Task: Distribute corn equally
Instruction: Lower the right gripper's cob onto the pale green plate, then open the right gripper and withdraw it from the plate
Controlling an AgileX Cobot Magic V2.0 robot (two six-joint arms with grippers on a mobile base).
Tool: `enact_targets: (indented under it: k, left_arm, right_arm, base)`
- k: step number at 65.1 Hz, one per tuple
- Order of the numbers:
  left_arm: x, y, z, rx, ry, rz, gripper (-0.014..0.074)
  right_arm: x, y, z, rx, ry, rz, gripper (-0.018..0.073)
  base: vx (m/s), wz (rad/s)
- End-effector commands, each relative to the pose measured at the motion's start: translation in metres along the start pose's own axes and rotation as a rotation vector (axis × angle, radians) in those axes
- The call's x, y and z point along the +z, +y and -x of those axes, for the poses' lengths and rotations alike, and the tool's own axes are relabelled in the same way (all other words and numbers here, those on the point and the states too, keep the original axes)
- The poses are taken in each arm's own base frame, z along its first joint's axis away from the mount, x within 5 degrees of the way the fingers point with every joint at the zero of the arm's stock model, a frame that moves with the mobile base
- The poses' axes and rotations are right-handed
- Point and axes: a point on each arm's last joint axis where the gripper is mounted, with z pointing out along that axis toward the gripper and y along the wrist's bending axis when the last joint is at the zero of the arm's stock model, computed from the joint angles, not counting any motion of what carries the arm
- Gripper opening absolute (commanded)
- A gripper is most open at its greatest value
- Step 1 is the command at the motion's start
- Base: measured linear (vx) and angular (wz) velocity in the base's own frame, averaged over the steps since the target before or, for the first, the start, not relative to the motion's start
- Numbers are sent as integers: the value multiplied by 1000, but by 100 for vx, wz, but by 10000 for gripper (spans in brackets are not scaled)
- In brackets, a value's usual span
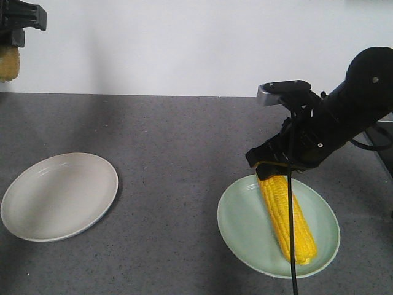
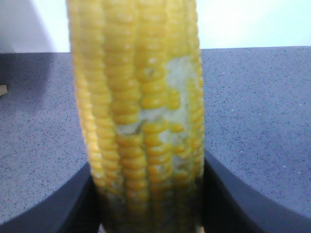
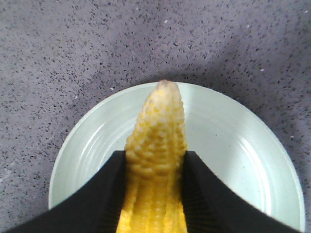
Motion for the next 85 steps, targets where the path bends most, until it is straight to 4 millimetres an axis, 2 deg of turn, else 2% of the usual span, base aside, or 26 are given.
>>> enact_targets:
  k: [1, 22, 60, 75, 85]
  left_arm:
    - [-22, 7, 9, -20, -119, -18, 67]
    - [-22, 7, 9, -20, -119, -19, 67]
    - [-22, 7, 9, -20, -120, -19, 67]
    - [-22, 7, 9, -20, -120, -19, 69]
    - [-22, 7, 10, -20, -121, -19, 69]
  right_arm:
    - [-16, 3, 6, -4, -79, 6, 106]
    - [-15, 2, 7, -9, -88, -4, 173]
    - [-15, 0, 7, -25, -83, -29, 456]
    - [-17, 0, 8, -28, -105, -33, 475]
    - [-30, 3, 8, -38, -158, -41, 475]
  base:
    - [0, 0]
    - [0, 0]
    - [0, 0]
    - [0, 0]
    - [0, 0]
